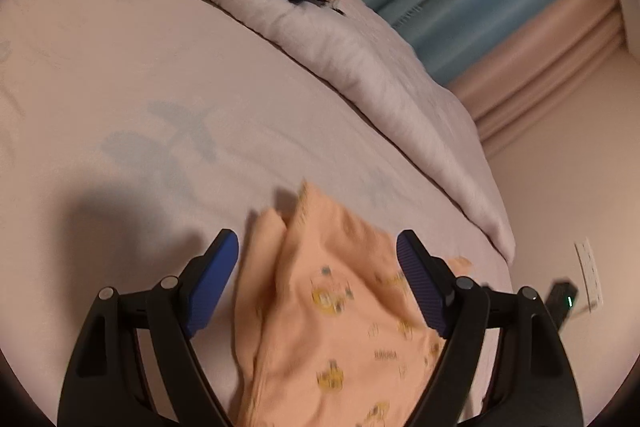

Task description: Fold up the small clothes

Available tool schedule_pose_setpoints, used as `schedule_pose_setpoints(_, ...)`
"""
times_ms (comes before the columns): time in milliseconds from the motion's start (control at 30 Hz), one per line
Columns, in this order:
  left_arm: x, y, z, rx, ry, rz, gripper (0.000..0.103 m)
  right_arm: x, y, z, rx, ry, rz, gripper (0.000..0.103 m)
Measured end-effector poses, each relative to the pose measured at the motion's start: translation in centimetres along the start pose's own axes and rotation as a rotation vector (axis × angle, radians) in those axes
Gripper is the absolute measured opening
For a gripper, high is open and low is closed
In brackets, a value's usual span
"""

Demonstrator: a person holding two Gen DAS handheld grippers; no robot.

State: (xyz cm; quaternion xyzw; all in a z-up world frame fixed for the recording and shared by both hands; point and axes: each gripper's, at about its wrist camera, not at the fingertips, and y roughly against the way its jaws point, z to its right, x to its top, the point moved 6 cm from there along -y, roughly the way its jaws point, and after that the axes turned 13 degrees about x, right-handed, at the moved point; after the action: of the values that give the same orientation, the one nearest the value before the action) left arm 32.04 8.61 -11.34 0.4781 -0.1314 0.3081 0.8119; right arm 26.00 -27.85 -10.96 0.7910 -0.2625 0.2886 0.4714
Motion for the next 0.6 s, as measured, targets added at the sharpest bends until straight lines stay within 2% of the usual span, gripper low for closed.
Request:
schedule_pose_setpoints(100,-1.4,0.3,0.5,-0.05,-0.037,-0.012,0.081,0.7,-0.3,1.9,-0.024,-0.037,-0.011,0.036)
schedule_pose_setpoints(167,-2.2,0.0,1.6,-0.065,-0.067,-0.026,0.081,0.6,-1.0,2.0,0.011,-0.044,-0.038,0.036)
schedule_pose_setpoints(300,-3.1,-1.1,3.0,-0.094,-0.089,-0.06,0.081,0.5,-3.2,2.2,0.003,-0.06,-0.101,0.036)
schedule_pose_setpoints(467,-4.6,-3.5,3.3,-0.062,-0.12,-0.114,0.081,-0.2,-5.5,1.8,0.014,-0.054,-0.163,0.036)
schedule_pose_setpoints(500,-4.9,-3.9,3.0,-0.052,-0.119,-0.125,0.081,-0.3,-5.5,1.5,0.021,-0.038,-0.158,0.029)
schedule_pose_setpoints(533,-5.0,-4.1,2.7,-0.042,-0.117,-0.131,0.081,-0.3,-5.5,1.0,0.025,-0.012,-0.153,0.008)
schedule_pose_setpoints(600,-5.0,-4.7,2.2,-0.021,-0.106,-0.141,0.081,-0.7,-5.8,0.4,0.001,0.032,-0.168,0.005)
